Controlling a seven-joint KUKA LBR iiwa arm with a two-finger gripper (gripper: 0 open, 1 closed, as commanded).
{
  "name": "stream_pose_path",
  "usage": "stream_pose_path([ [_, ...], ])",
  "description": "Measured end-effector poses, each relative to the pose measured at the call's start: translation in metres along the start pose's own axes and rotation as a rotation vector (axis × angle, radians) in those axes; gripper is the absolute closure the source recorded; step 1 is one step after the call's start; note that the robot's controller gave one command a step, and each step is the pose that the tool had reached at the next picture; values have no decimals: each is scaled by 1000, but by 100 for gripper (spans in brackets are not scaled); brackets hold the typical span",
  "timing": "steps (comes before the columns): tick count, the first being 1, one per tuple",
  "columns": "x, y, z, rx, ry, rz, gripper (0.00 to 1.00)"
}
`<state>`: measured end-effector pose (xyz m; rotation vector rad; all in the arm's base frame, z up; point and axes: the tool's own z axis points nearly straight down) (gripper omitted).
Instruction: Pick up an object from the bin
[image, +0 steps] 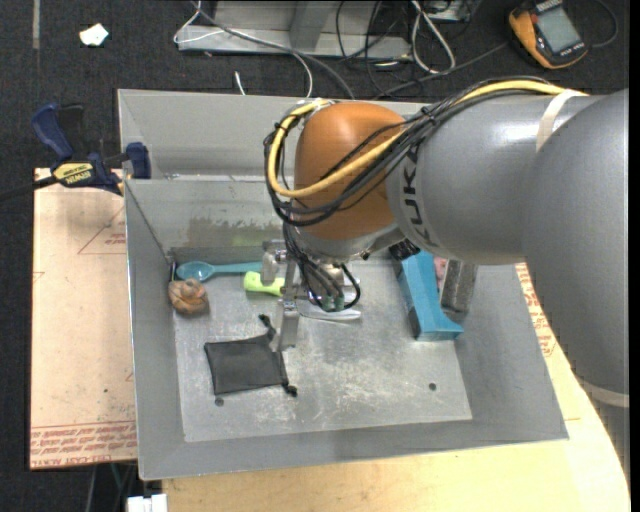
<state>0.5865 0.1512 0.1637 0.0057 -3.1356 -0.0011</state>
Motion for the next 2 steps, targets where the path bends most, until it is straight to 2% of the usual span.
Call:
stream_pose_path([
  [1, -1, -1, -5, -1, -7, 3, 0],
  [2, 11, 15, 56, -3, -10, -13, 0],
])
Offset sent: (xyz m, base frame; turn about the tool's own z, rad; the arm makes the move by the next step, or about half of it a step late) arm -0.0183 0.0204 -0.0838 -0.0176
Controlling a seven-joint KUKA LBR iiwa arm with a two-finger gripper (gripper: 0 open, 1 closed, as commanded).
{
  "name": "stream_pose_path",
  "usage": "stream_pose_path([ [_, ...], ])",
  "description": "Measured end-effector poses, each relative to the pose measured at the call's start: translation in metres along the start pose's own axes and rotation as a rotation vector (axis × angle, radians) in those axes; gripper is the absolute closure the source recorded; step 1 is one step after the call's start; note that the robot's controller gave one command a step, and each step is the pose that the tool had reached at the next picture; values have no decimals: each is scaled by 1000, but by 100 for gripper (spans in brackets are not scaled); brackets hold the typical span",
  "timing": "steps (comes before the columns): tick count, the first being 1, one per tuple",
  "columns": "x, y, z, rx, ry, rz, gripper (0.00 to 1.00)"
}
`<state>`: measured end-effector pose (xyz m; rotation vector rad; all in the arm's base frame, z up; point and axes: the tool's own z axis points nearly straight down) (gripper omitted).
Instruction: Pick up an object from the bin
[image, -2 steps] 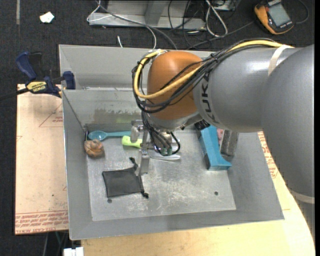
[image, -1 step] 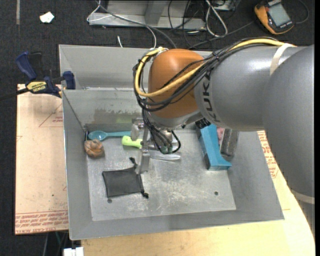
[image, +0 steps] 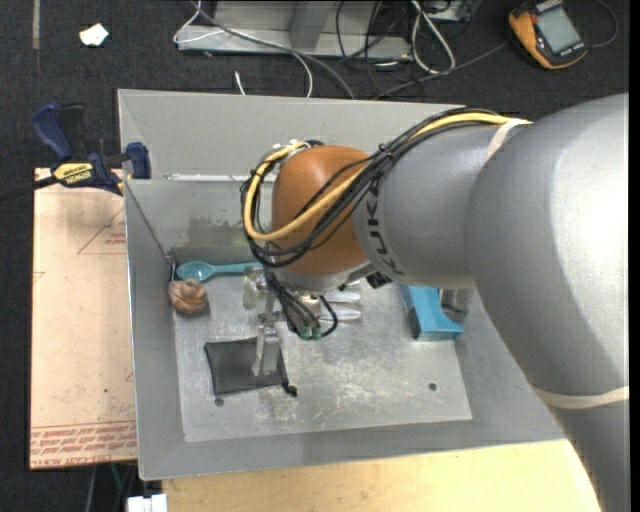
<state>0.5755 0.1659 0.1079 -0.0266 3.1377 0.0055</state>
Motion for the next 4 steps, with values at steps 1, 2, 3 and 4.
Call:
stream_pose_path([
  [1, 21, 6, 31, 0, 0, 46, 0],
  [2, 14, 9, 37, -2, 4, 53, 100],
  [3, 14, 9, 37, -2, 4, 54, 100],
  [4, 16, 10, 18, -3, 3, 40, 100],
])
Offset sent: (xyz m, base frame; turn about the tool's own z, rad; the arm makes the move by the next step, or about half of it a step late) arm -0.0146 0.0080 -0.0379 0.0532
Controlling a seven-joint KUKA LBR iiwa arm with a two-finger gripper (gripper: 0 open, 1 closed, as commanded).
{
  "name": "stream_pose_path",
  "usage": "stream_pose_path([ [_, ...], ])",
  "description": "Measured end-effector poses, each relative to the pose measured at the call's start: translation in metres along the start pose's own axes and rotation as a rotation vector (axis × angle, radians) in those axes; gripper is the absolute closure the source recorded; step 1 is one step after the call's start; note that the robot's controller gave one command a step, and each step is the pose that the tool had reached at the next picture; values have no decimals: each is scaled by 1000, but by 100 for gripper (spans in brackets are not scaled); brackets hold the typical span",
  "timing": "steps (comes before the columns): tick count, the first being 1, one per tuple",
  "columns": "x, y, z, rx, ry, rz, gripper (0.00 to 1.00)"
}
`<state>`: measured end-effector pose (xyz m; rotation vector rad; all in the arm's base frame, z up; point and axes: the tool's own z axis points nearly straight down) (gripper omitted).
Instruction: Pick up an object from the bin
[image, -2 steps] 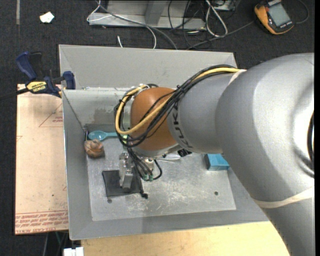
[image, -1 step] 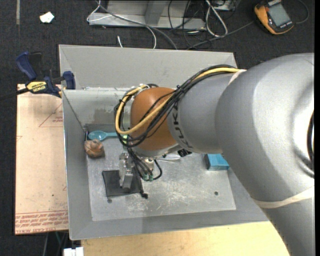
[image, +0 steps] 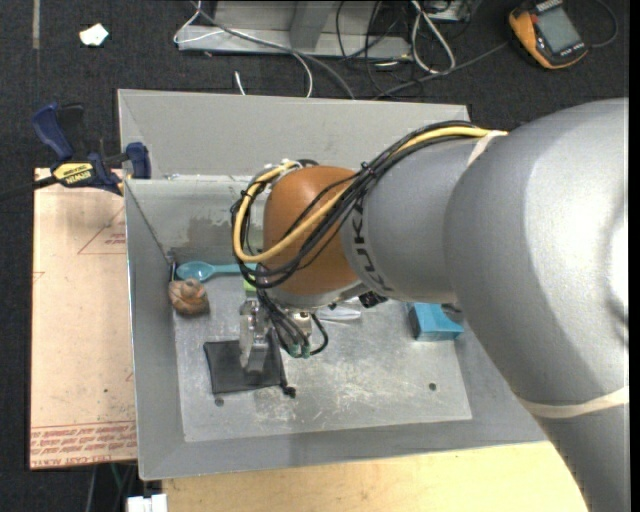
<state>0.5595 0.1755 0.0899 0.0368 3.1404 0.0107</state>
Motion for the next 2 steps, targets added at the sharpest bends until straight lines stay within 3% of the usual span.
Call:
stream_pose_path([
  [1, 6, -6, -35, 0, 2, -18, 100],
  [2, 6, -5, -42, 0, 2, -27, 0],
])
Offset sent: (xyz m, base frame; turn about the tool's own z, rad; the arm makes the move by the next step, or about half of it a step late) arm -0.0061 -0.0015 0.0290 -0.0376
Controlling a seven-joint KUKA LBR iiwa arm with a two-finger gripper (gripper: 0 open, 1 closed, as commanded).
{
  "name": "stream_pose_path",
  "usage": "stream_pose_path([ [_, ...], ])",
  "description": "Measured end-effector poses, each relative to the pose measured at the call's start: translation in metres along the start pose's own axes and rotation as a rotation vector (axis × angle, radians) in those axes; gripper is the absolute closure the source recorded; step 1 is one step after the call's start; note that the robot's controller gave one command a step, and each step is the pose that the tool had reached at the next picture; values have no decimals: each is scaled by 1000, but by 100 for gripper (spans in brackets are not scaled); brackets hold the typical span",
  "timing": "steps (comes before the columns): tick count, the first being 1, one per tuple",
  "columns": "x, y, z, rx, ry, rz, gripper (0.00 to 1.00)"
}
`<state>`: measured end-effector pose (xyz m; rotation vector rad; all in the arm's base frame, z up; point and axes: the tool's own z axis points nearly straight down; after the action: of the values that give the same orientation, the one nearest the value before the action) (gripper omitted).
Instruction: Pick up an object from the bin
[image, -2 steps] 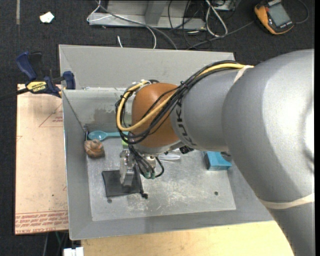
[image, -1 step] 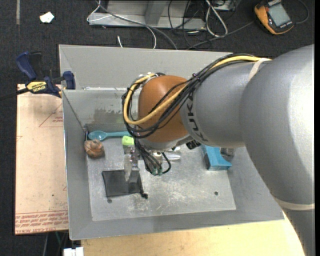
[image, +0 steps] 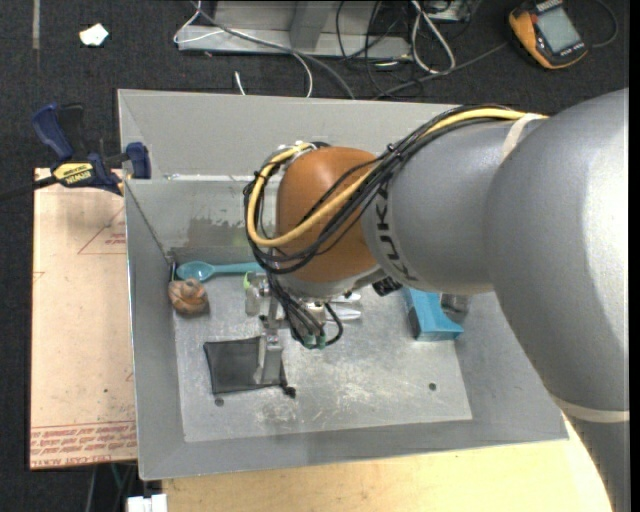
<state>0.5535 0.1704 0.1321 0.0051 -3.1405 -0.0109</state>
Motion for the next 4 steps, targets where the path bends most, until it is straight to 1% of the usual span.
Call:
stream_pose_path([
  [1, 0, 2, 6, 0, 0, -4, 0],
  [2, 2, 0, 47, -2, -2, 66, 0],
  [3, 7, 6, 53, -5, -7, 75, 100],
  [4, 7, 6, 53, -5, -7, 76, 100],
])
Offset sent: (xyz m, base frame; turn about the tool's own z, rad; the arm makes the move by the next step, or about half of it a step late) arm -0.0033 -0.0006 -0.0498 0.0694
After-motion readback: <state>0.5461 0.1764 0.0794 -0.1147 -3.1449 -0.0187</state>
